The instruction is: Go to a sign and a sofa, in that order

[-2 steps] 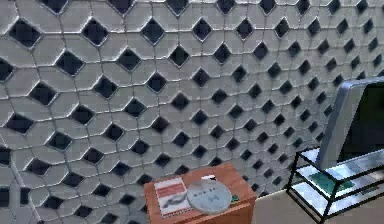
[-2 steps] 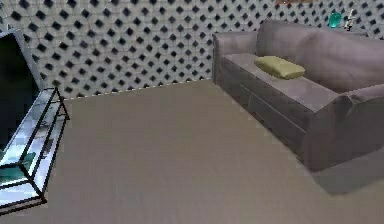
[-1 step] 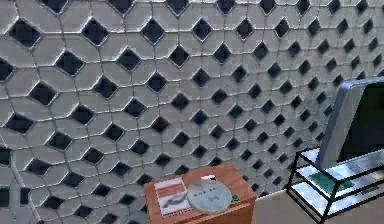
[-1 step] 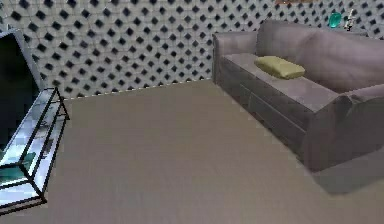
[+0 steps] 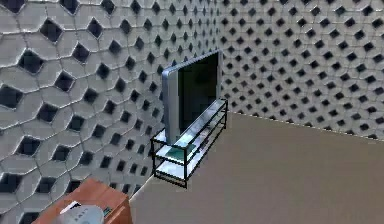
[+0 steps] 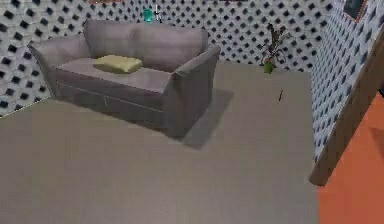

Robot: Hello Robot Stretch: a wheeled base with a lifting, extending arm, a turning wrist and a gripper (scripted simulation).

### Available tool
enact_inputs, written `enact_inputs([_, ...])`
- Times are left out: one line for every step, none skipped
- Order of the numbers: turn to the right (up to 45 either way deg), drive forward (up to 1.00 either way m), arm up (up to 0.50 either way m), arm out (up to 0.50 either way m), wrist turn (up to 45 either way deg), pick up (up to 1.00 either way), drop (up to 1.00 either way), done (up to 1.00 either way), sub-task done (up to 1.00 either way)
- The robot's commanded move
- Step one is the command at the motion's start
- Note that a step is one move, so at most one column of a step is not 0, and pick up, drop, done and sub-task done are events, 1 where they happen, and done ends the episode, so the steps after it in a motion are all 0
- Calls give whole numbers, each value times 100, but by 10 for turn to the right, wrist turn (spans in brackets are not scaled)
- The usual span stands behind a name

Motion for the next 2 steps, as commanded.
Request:
enact_inputs([300,0,0,0,0,0,0,0,0])
enact_inputs([30,0,0,0,0,0,0,0,0])
